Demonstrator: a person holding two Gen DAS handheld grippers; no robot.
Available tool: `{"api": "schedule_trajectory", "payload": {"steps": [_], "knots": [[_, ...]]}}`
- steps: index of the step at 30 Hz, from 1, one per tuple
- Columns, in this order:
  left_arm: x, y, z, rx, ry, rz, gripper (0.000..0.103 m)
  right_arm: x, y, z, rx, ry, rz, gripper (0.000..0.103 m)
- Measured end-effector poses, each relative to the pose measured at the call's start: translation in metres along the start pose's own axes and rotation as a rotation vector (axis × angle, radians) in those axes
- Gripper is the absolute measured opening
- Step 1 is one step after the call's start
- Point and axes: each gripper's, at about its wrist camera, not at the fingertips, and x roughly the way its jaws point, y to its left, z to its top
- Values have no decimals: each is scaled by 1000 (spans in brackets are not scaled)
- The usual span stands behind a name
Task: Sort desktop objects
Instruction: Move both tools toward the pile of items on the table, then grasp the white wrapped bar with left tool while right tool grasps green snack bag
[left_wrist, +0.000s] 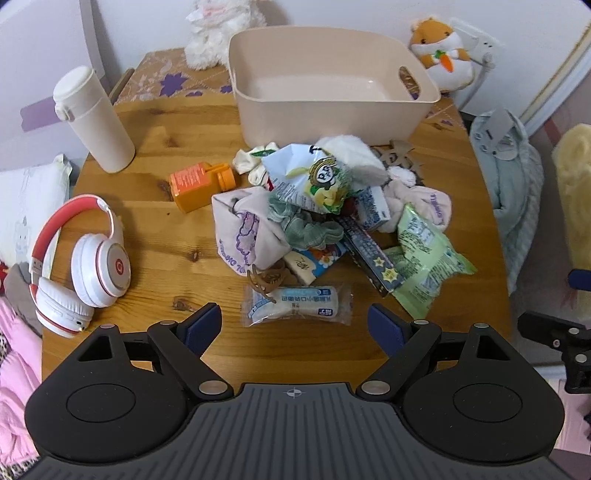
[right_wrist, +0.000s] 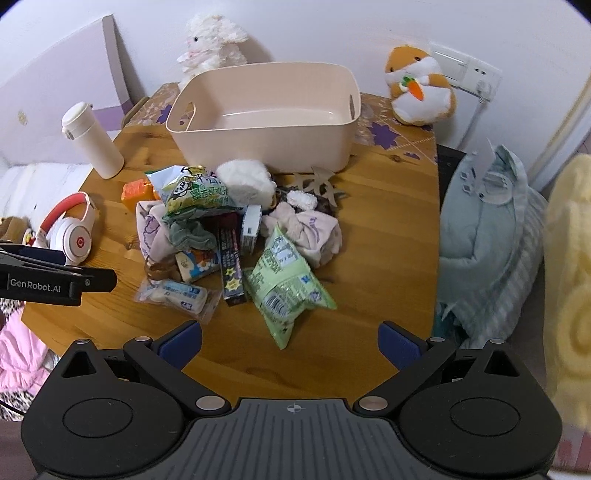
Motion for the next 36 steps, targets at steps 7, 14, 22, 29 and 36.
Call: {"api": "schedule_trajectory", "payload": {"steps": [7, 14, 22, 29, 36], "knots": [[38, 4, 1, -71, 9, 49, 88, 35, -13, 15, -86, -6, 40, 103], [74, 8, -3, -108, 20, 34, 88, 67, -13, 22, -178, -30, 79, 103], [110, 15, -9, -128, 74, 15, 88, 106, -11, 23, -229, -37, 72, 103], [136, 15, -16, -266, 132, 2, 88, 129, 2, 16, -343, -30, 61, 103], [146, -4, -16, -296, 80, 34, 88, 141, 19, 4, -517, -47, 64, 100]]}}
